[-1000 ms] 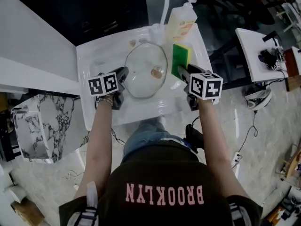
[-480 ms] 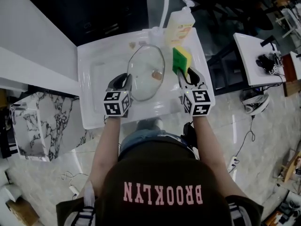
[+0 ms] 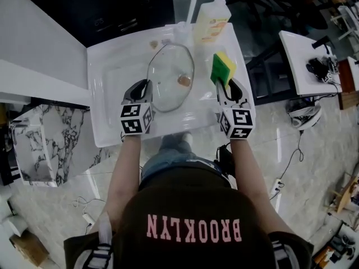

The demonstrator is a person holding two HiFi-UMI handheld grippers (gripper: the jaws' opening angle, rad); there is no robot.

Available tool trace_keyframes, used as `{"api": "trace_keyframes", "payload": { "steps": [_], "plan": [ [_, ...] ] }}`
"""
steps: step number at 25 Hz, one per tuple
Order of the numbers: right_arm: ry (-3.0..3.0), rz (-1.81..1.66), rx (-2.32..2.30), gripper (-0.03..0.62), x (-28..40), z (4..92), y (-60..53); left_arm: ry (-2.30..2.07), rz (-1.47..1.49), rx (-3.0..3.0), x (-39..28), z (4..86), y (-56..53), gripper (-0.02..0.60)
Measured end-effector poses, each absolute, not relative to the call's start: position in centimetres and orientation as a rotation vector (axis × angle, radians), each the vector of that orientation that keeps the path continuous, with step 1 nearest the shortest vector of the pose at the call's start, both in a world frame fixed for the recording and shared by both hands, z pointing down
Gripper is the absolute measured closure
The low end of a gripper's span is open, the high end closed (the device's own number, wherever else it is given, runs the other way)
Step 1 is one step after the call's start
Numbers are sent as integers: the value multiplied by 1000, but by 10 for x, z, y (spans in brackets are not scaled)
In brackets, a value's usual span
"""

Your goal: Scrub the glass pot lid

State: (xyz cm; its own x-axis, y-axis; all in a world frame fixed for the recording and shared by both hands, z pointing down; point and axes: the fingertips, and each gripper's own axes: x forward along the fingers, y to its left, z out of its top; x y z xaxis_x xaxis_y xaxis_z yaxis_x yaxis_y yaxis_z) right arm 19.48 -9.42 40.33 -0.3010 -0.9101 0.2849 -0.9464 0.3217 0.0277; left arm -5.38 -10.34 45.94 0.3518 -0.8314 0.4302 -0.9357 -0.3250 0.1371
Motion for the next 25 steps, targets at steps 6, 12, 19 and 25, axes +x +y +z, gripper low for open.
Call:
{"api": "trace_keyframes", "payload": {
  "steps": [6, 12, 19, 25],
  "plan": [
    [-2338, 208, 1661, 491, 192, 406, -86, -1551, 391, 2272, -50, 458, -100, 539],
    [-2330, 215, 1663, 491, 192, 407, -76, -1538, 407, 2301, -44, 457, -93, 541],
    [-2324, 204, 1672, 491, 193, 407, -66, -1539, 424, 2324, -38, 455, -88, 545],
    [-2317, 193, 1680, 491, 198, 406, -61, -1538, 444, 2351, -32, 453, -85, 546]
  ]
}}
